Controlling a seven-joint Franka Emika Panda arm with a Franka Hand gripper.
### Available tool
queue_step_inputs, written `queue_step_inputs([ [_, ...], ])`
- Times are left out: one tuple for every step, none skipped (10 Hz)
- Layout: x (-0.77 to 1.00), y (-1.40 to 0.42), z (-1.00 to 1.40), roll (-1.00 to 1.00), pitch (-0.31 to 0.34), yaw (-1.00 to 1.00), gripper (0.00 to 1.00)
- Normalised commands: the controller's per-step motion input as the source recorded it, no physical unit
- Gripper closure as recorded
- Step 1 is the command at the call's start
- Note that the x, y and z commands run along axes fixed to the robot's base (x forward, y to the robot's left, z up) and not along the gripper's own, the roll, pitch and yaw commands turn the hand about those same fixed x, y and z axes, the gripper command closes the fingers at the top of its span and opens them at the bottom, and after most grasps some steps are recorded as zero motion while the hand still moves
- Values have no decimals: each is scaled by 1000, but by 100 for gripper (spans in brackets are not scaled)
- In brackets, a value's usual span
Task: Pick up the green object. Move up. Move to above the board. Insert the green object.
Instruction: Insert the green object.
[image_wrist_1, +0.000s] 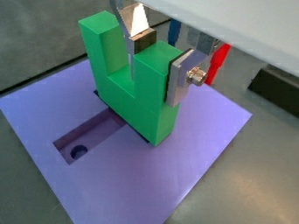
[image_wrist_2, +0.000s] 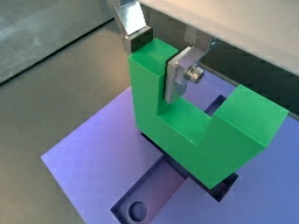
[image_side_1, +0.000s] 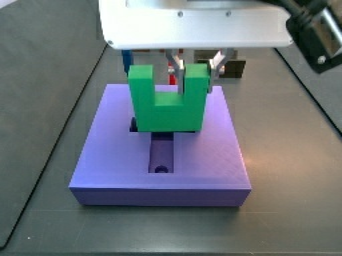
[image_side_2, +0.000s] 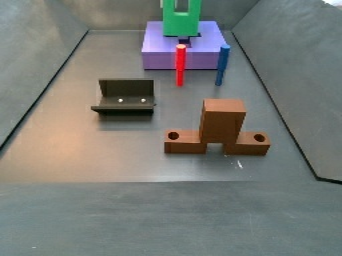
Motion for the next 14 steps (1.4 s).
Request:
queue_step_inputs([
  [-26, 54, -209, -173, 0, 0, 100],
  [-186, 126, -143, -197, -19, -20, 100],
  [-311, 234, -117, -121, 0, -137, 100],
  [-366, 237, -129, -70, 0, -203, 100],
  [-294, 94, -126, -76, 0, -120, 100],
  [-137, 0, -186, -140, 0, -17, 100],
  [-100, 0, -266, -137, 0, -40, 100],
  [-17, 0, -346, -19, 0, -26, 100],
  [-11, -60, -520, 216, 27, 0, 100],
  [0, -91, -520, 366, 66, 0, 100],
  [0, -77, -566, 361, 36, 0, 100],
  [-9, -91, -574, 357, 34, 0, 100],
  [0, -57, -566, 184, 81, 0, 100],
  [0, 0, 0, 0, 0, 0, 100],
])
